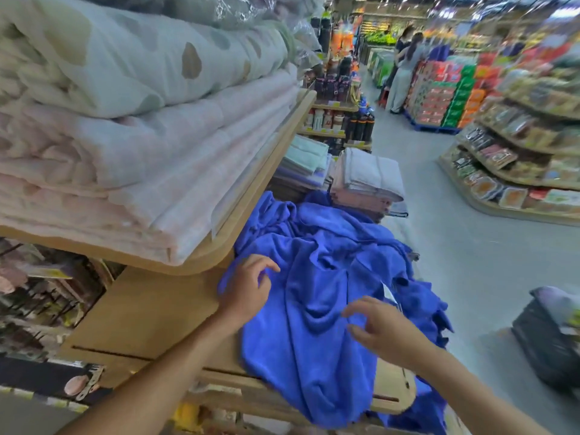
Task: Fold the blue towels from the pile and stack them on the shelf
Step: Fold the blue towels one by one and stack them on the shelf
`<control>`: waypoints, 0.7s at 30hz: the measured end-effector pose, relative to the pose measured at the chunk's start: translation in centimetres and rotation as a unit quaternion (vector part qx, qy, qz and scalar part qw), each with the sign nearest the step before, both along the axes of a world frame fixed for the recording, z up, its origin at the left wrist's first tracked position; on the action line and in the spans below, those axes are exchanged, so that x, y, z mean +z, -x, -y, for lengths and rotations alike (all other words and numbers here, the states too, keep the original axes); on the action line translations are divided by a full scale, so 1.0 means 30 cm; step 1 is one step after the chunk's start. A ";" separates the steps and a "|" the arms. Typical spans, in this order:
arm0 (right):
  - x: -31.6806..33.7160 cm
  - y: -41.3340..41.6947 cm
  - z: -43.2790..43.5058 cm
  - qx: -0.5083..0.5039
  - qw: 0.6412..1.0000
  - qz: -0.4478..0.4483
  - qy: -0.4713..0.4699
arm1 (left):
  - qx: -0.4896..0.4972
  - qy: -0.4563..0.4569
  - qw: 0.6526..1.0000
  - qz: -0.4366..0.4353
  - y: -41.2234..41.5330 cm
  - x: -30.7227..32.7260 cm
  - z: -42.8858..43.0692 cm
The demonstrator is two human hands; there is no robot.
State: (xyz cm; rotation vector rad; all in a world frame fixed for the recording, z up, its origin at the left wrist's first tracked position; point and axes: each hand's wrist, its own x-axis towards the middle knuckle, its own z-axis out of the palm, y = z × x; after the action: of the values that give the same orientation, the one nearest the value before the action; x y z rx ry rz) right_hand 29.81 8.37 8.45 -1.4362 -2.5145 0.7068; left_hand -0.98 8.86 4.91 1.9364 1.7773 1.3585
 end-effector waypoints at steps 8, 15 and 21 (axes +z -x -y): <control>-0.037 0.038 -0.191 -0.235 0.971 -0.051 -0.010 | -0.107 0.118 0.861 -0.483 -0.130 0.075 -0.212; 0.352 -0.086 -0.196 -0.063 0.915 -0.357 0.175 | -0.164 0.250 0.922 -0.245 -0.170 0.131 -0.257; 0.686 -0.178 -0.210 0.058 0.867 -0.412 0.275 | -0.326 0.365 0.795 0.358 -0.230 0.250 -0.228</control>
State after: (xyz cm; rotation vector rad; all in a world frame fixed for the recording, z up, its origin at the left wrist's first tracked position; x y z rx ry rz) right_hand 35.16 14.69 29.04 -0.7869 -1.7756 1.7200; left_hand 5.91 15.69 12.40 1.1628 0.8939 0.7848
